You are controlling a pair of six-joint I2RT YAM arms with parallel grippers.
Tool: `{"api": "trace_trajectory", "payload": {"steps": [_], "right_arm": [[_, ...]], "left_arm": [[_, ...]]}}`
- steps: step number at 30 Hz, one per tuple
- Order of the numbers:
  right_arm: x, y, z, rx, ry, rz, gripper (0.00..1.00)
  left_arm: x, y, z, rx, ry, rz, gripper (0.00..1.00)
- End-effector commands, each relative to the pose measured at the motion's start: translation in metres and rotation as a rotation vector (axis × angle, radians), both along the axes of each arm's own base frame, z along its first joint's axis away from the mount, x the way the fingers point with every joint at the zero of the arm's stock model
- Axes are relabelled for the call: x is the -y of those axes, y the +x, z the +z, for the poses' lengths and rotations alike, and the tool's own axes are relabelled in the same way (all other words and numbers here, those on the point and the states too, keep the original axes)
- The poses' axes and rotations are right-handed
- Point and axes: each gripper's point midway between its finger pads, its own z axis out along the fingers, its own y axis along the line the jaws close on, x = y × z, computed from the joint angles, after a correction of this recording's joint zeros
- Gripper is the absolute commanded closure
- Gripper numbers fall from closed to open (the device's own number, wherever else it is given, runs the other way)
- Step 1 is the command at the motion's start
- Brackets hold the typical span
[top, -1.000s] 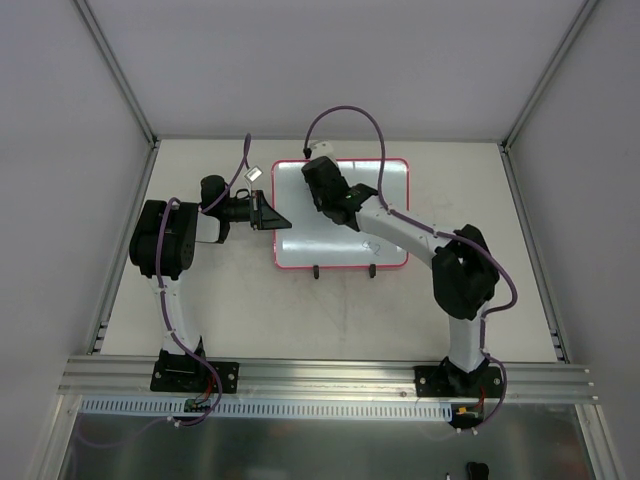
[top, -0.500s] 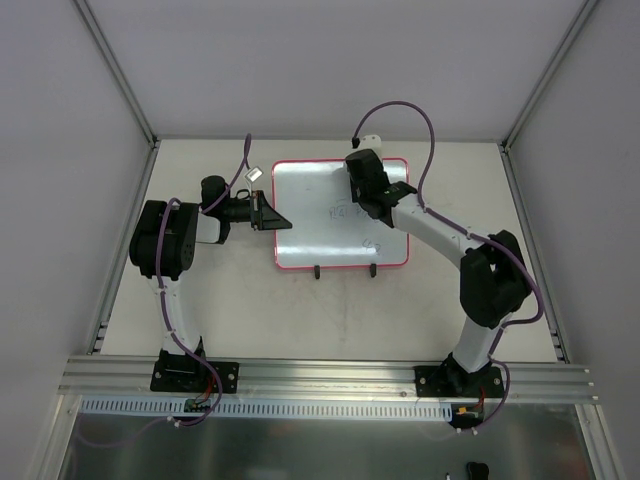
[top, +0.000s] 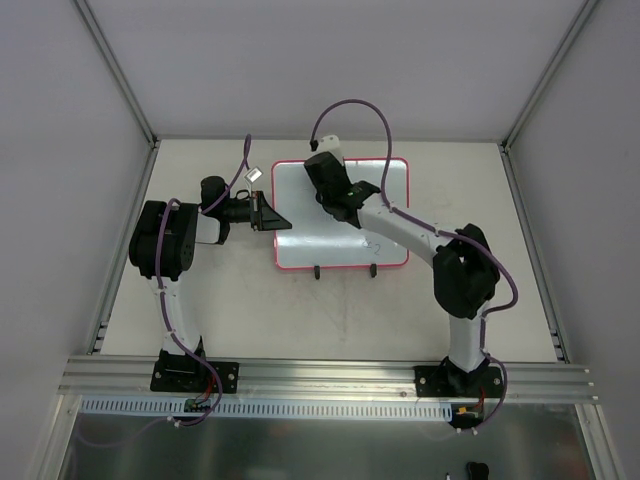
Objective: Erase the whiteboard
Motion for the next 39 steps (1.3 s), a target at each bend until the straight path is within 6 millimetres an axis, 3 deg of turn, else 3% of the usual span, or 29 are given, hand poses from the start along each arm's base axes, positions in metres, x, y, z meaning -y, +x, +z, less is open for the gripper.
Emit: {"api": "trace_trajectory", "payload": {"steps": [1, 12, 19, 20, 26, 31, 33, 35, 36, 37, 38, 39], "right_arm": [[-0.048, -0.004, 0.004, 0.006, 0.057, 0.086, 1.0], [-0.112, -0.032, -0.024, -0.068, 0.097, 0.235, 1.0], [-0.126, -0.036, -0.031, -0.084, 0.071, 0.29, 1.0], [-0.12, -0.037, -0.037, -0.102, 0.04, 0.272, 1.0], [-0.087, -0.024, -0.028, -0.081, -0.014, 0.164, 1.0], [-0.041, -0.016, -0.019, -0.065, -0.029, 0.06, 1.0], [-0.016, -0.013, -0.029, -0.092, -0.035, 0.018, 1.0], [-0.001, -0.01, -0.021, -0.087, 0.008, -0.001, 1.0], [0.019, -0.011, -0.035, -0.116, 0.004, -0.024, 1.0], [0.028, -0.011, -0.035, -0.112, 0.012, -0.041, 1.0], [0.035, -0.01, -0.021, -0.076, 0.045, -0.057, 1.0], [0.047, -0.016, -0.031, -0.09, 0.026, -0.071, 1.0]], "left_arm": [[0.012, 0.003, -0.012, 0.112, 0.041, 0.028, 1.0], [0.012, 0.002, -0.012, 0.117, 0.043, 0.029, 1.0], [0.013, 0.002, -0.012, 0.117, 0.043, 0.028, 1.0], [0.013, 0.002, -0.012, 0.117, 0.043, 0.026, 1.0], [0.013, 0.001, -0.012, 0.115, 0.042, 0.025, 1.0], [0.013, 0.001, -0.012, 0.115, 0.043, 0.026, 1.0], [0.013, 0.002, -0.012, 0.12, 0.043, 0.026, 1.0], [0.013, 0.002, -0.012, 0.118, 0.043, 0.028, 1.0], [0.012, 0.002, -0.012, 0.117, 0.044, 0.031, 1.0], [0.013, 0.002, -0.012, 0.117, 0.044, 0.029, 1.0], [0.013, 0.001, -0.012, 0.117, 0.043, 0.028, 1.0], [0.013, 0.002, -0.012, 0.116, 0.044, 0.029, 1.0]]}}
